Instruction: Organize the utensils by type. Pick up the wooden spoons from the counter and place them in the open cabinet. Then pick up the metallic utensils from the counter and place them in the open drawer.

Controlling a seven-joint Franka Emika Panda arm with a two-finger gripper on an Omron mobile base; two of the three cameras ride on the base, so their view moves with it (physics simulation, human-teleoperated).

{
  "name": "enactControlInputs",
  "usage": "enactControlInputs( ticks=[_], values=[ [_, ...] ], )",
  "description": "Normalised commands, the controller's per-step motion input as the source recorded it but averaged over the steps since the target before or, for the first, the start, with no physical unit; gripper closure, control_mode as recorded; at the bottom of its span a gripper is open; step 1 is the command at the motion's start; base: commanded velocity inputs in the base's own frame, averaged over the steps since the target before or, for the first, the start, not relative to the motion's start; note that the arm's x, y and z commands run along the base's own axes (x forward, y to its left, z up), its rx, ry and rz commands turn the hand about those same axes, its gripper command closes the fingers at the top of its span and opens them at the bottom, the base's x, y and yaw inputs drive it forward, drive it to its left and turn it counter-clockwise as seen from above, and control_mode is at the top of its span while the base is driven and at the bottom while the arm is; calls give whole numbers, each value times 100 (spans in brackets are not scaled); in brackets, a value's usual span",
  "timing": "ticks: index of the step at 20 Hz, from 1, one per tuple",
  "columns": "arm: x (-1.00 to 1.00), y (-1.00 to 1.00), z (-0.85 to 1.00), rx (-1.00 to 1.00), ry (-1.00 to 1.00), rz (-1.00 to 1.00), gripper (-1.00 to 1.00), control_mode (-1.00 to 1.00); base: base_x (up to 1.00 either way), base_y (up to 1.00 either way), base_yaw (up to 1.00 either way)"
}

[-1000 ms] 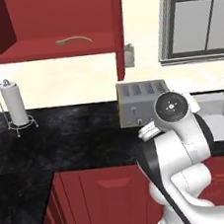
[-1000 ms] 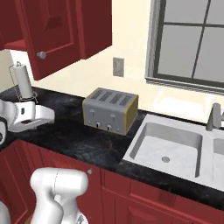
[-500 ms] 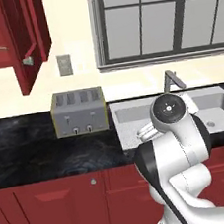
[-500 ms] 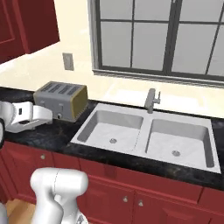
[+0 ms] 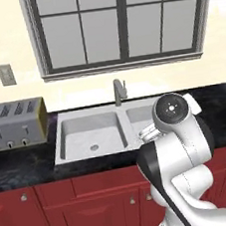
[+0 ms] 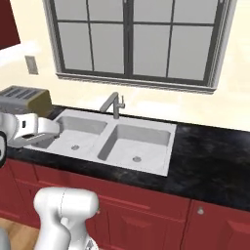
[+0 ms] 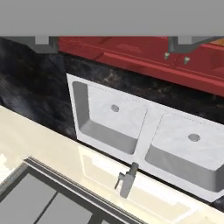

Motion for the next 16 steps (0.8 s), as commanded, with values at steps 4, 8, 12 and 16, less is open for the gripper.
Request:
enactControlInputs(
  ticks=[4,8,12,16],
  values=[
    [0,0,0,0,0,0,-100,100,-12,-100,0],
    [0,0,0,0,0,0,-100,100,-20,-100,0],
    [0,0,0,0,0,0,-100,100,-16,-100,0],
    [0,0,0,0,0,0,-100,100,-12,-68,-3]
  ],
)
